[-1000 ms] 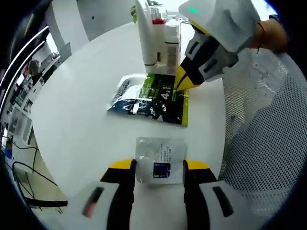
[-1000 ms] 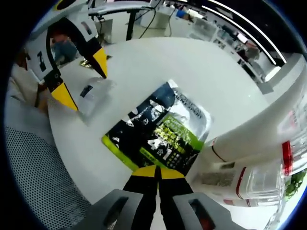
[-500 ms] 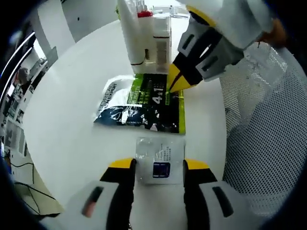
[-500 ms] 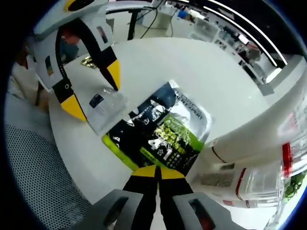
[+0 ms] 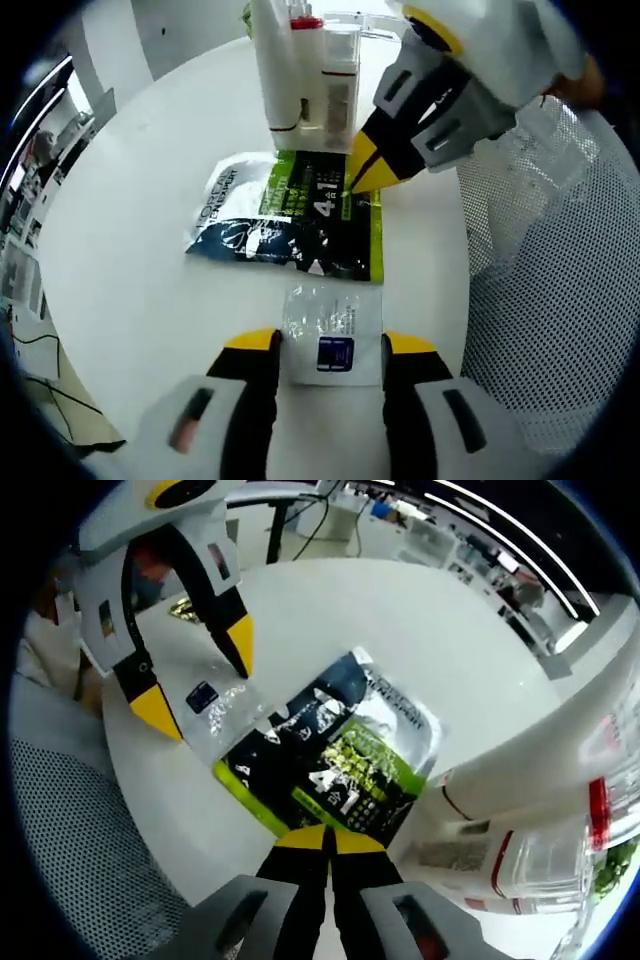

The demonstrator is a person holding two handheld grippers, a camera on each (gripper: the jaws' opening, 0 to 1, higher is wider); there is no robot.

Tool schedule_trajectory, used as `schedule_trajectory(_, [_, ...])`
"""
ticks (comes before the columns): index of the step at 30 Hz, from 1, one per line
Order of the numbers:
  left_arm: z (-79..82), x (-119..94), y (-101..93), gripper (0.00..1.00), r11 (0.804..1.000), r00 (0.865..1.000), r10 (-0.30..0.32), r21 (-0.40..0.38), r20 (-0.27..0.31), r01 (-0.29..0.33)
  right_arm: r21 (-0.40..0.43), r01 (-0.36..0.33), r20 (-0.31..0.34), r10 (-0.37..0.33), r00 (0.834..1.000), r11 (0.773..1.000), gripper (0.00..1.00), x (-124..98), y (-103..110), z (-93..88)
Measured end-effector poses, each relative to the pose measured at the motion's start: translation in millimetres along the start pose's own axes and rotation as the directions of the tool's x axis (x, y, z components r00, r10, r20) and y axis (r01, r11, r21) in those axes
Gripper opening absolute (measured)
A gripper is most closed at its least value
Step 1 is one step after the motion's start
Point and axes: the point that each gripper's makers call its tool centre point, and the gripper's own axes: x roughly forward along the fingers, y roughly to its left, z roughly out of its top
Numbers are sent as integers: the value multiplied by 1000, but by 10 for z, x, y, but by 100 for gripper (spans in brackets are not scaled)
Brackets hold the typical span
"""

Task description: Arrange the skincare products in the storage area until every visible bottle or jar stands upright without overlapping.

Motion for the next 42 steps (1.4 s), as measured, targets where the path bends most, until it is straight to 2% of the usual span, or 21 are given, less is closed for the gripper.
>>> schedule_trajectory(7, [-7,-3,23,46,1000,1000,8,-20,6,-8,2,-1,0,1,1000,1000,0,1,0,-1])
schedule_trajectory(11, [-5,-4,33,45,999,1000,10,-32,15,-10,2,0,0,0,1000,1000,0,1,0,-1])
schedule_trajectory(34, [-5,-14,14,41,998,999,-38,53,34,37,-5,0,1,0,1000,1000,0,2,3,1])
schedule_trajectory(42, [-5,-15,0,43,997,998,-52,50,31,50,-6,-1,2,1,1000,1000,0,3,4,1])
